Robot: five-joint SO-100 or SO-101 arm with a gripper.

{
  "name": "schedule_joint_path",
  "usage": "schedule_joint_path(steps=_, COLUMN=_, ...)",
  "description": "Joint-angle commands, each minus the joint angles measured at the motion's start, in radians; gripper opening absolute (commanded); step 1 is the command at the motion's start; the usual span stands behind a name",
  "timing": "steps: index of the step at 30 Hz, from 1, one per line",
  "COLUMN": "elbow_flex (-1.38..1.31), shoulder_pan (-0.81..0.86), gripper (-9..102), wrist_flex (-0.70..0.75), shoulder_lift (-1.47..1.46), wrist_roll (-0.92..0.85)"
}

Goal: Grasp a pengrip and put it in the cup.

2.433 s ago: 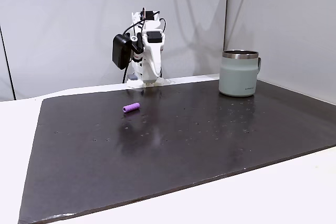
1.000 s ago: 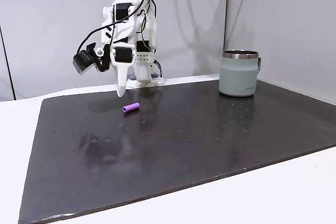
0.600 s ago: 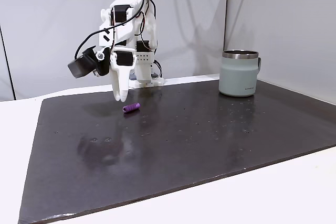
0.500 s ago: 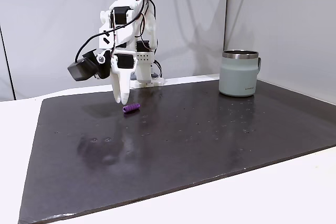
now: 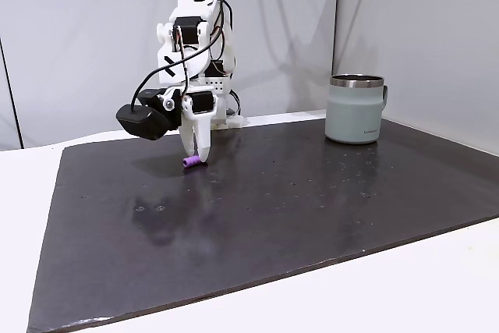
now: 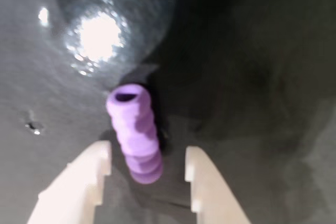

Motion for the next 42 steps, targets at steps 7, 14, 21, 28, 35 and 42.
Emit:
schedule_joint_path(steps=7, elbow_flex=-0.227, shoulder_pan=0.018, gripper=7, wrist_flex=0.143, shoulder_lift=-0.149, wrist_roll=-0.021)
schedule_joint_path(steps=14, elbow_flex=-0.285, shoulder_pan=0.008, gripper=0, wrist_flex=0.212, shoulder_lift=-0.178, wrist_roll=0.012)
schedule_joint_path(steps=21, elbow_flex=-0.287, shoulder_pan=-0.066, gripper=0, wrist_flex=0.287, shoulder_lift=-0.015, wrist_roll=0.103)
schedule_joint_path(steps=28, elbow_flex=-0.275, shoulder_pan=-0.232, gripper=0, wrist_flex=0.405, shoulder_lift=0.216, wrist_roll=0.241)
schedule_joint_path(steps=35, elbow_flex=-0.279, shoulder_pan=-0.518, gripper=0, wrist_flex=0.505, shoulder_lift=0.362, wrist_roll=0.440)
schedule_joint_path(steps=42, elbow_flex=-0.390, shoulder_pan=-0.853, gripper=0, wrist_flex=0.546, shoulder_lift=0.370, wrist_roll=0.623)
